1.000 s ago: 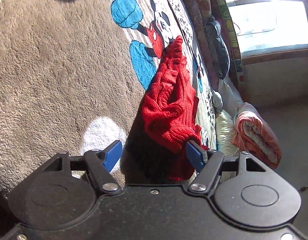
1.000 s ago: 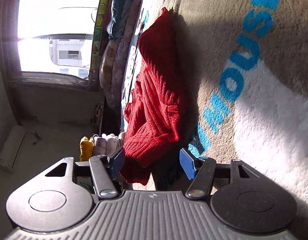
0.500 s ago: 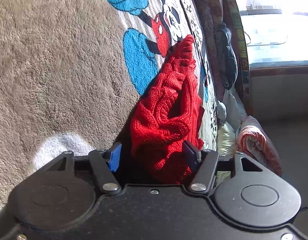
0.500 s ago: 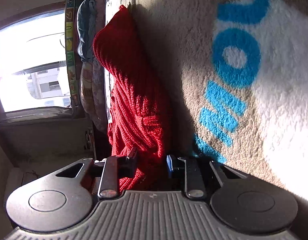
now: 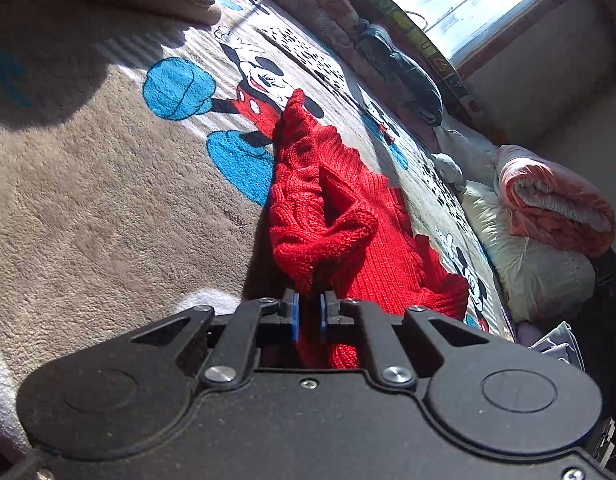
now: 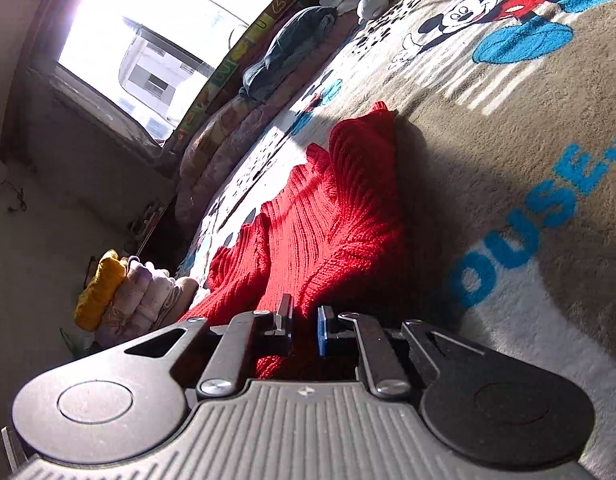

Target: Fold clothes

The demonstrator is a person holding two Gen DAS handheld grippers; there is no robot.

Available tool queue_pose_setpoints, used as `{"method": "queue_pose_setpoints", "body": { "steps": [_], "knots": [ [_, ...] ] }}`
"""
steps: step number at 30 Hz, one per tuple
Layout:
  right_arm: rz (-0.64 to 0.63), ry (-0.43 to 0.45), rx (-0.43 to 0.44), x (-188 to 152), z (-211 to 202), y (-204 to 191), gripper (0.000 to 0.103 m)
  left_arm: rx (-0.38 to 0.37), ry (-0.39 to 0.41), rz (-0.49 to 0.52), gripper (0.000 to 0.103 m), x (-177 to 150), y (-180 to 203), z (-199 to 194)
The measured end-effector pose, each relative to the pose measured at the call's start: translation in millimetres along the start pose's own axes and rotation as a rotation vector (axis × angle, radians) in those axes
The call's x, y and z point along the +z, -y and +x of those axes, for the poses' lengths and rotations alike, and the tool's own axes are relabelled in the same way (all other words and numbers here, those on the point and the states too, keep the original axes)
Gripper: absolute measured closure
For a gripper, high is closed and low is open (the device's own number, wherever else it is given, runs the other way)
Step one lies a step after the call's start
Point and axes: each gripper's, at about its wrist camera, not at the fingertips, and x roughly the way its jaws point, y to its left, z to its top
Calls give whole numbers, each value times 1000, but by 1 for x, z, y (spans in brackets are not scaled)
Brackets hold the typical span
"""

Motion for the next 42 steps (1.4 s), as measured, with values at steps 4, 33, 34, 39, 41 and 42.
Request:
{"method": "queue_pose_setpoints", "body": {
  "steps": [4,33,34,39,41,42],
  "knots": [
    [26,-43,-39,-29,-9,15,91,-19,3,-92,96,-20,-26,-7],
    [-35,-129,89,-43,-30,13,77,-35,-21,-30,70,-37,-29,-28],
    [-20,-120,102,-42,-35,18,77,-38,-33,-30,69,-36,-29,-30],
    [34,-50,126,-27,-47,33,56,-36,-49,-13,44,-30,-20,-43],
    [47,-44,135,-22,-46,38,57,-2,-16,12,44,-28,-15,-52],
    [59,-44,140,-20,-45,41,57,14,0,25,44,-27,-12,-56]
  ]
}}
